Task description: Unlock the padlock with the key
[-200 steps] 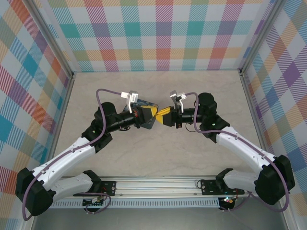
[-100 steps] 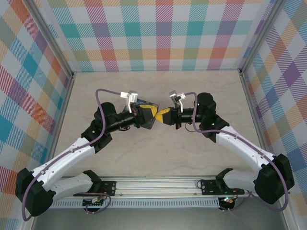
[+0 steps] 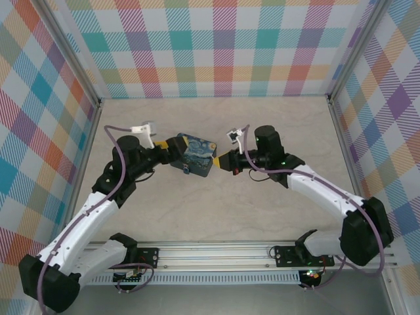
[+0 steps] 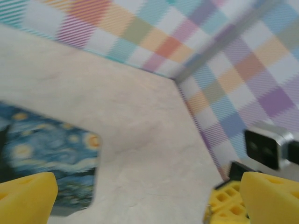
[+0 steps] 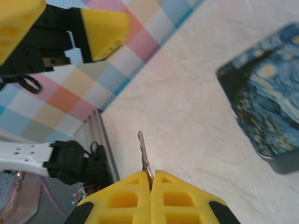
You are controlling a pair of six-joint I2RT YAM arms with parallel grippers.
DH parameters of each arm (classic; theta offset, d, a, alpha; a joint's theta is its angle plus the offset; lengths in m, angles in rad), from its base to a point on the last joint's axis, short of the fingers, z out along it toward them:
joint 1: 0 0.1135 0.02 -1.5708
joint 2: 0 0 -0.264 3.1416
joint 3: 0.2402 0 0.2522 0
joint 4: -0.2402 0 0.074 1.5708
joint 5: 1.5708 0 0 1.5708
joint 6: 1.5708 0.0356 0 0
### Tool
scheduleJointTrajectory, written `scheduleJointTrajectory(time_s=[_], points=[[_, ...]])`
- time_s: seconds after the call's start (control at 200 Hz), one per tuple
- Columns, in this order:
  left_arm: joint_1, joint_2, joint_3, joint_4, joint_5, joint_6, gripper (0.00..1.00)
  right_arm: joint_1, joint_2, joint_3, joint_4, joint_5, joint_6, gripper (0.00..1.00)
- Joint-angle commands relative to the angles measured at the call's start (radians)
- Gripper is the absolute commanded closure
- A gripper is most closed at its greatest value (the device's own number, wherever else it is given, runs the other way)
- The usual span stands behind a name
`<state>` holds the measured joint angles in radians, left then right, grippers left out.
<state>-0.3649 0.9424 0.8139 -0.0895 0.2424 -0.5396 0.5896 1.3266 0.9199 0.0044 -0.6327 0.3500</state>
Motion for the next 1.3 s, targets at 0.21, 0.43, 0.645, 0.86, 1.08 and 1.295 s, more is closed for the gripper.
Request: scheduleJointTrajectory(time_s=[0.21, 0.43, 0.645, 0.86, 1.08, 1.295], points=[[0.232, 0.264, -0.011, -0.124, -0.059, 0.100, 0.00, -0.002, 0.094, 0.034, -0.068, 0.090, 0.011, 0.97], [0.235, 0.523, 0.063, 0.017, 0.031, 0.163, 0.00, -0.002, 0.072, 0.014, -0.095, 0.112, -0.010, 0.97], [0.233, 0.654, 0.118, 0.094, 0.124, 0.185, 0.00, -0.002, 0.055, 0.002, -0.107, 0.123, -0.023, 0.97], [0.208, 0.816, 0.230, 0.007, 0.152, 0.220, 0.14, -0.004, 0.054, 0.004, -0.115, 0.121, -0.031, 0.97], [0.142, 0.888, 0.287, -0.088, 0.062, 0.299, 0.28, -0.004, 0.042, 0.004, -0.139, 0.129, -0.045, 0.96], [0.078, 0.897, 0.259, -0.085, 0.096, 0.330, 0.36, -0.007, 0.034, -0.004, -0.149, 0.135, -0.047, 0.96]])
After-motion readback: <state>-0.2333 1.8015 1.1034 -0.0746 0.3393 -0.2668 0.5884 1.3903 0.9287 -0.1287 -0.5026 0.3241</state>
